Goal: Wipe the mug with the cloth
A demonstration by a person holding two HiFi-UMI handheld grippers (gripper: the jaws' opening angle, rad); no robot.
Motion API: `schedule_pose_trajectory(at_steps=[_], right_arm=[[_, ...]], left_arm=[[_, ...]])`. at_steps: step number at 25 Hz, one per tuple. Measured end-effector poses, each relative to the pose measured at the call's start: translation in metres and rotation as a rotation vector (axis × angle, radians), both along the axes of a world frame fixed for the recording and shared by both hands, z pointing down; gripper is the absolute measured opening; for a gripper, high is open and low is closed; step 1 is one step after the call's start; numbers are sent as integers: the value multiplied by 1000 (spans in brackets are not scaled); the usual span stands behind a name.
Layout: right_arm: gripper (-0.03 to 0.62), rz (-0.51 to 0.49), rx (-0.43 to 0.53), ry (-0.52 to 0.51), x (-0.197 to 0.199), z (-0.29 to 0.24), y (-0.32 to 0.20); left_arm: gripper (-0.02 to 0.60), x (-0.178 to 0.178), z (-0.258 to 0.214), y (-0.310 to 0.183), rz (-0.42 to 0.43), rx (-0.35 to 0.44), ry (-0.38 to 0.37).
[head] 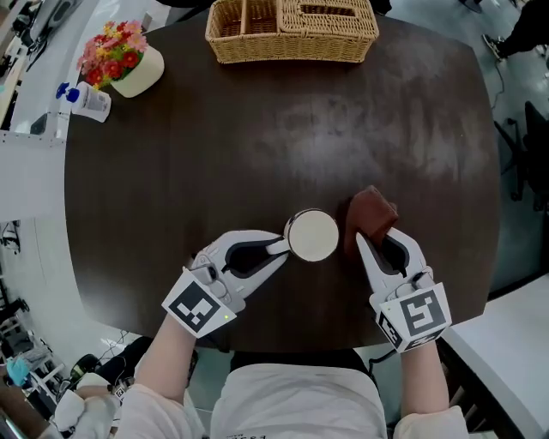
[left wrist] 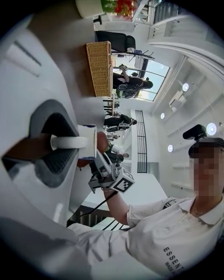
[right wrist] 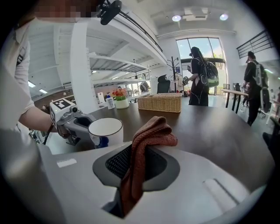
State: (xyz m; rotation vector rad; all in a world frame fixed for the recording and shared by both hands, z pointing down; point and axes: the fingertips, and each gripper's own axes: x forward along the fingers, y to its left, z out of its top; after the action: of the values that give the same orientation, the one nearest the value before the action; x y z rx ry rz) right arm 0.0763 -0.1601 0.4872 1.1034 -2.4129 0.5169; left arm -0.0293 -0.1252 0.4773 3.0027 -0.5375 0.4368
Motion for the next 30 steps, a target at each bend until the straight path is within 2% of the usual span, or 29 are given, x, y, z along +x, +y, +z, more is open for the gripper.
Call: schedule_pose_trajectory(at_steps=[9, 15, 20, 24, 25, 28, 30], right_arm=[[84, 0, -1, 9, 1, 1, 5], [84, -8, -10, 18, -1, 1, 12], [84, -5, -1, 19, -5, -8, 15], [84, 38, 39, -3, -5, -33, 18], [84, 62, 49, -13, -3, -41, 19], [83, 110, 81, -38, 1, -64, 29], [83, 118, 116, -37, 3, -81, 40]], left_arm=[[66, -4, 10, 3, 11, 21, 16], [69, -7, 14, 0, -50, 42, -21], [74, -13, -4, 2, -92, 77, -29], [71, -35, -41, -2, -234, 166, -78], [71, -41, -52, -1, -281, 167, -74], [69, -49, -84, 6, -457, 92, 15], [57, -49, -108, 14, -541, 102, 53]])
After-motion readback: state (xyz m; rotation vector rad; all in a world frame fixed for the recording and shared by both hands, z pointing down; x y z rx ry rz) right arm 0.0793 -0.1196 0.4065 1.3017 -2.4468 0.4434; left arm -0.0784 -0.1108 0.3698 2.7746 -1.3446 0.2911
